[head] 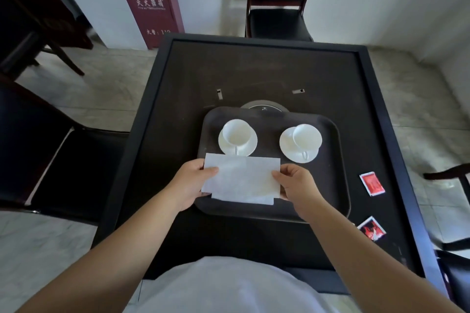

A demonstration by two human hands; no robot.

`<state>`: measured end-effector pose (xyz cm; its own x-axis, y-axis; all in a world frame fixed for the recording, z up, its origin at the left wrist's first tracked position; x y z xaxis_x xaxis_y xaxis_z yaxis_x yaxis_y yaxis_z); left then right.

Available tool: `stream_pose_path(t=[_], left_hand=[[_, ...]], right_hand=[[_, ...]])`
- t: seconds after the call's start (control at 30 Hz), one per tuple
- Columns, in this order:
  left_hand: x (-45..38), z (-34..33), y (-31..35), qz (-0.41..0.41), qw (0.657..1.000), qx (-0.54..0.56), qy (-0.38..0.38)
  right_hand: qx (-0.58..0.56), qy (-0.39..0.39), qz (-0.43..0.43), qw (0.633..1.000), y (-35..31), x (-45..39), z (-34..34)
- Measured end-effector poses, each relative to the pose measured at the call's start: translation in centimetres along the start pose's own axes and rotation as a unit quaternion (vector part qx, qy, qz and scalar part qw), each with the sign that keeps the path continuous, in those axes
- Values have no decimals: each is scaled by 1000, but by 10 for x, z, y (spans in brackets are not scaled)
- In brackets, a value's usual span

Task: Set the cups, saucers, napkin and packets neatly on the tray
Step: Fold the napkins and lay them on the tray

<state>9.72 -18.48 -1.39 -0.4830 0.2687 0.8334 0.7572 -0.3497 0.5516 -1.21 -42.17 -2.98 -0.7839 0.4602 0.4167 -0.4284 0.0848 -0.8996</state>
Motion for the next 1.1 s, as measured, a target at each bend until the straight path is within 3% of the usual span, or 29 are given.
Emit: stream_pose_path(t=[0.37,0.67,1.1], left_hand=[[-11,-5,-56,32,991,-88,95],[-43,-7,-51,7,970,-200,141],[-80,-4,-46,-4,946,-240,216]], right_hand=[[122,27,-30,992,56,32,-2],[194,52,-21,979,66,10,-4],[254,33,-38,966,77,-33,-13]])
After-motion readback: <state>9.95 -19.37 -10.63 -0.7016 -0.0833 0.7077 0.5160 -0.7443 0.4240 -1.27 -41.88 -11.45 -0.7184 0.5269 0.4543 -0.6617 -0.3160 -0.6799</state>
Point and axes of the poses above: each hand's wrist, its own x-axis away from the middle knuckle, its own z-axis out of the back of the hand, y = z × x, the point moved 4 cm from there along -x, towards the middle knuckle, and after that the axes turned 14 degrees about z, right-handed, at the moved point
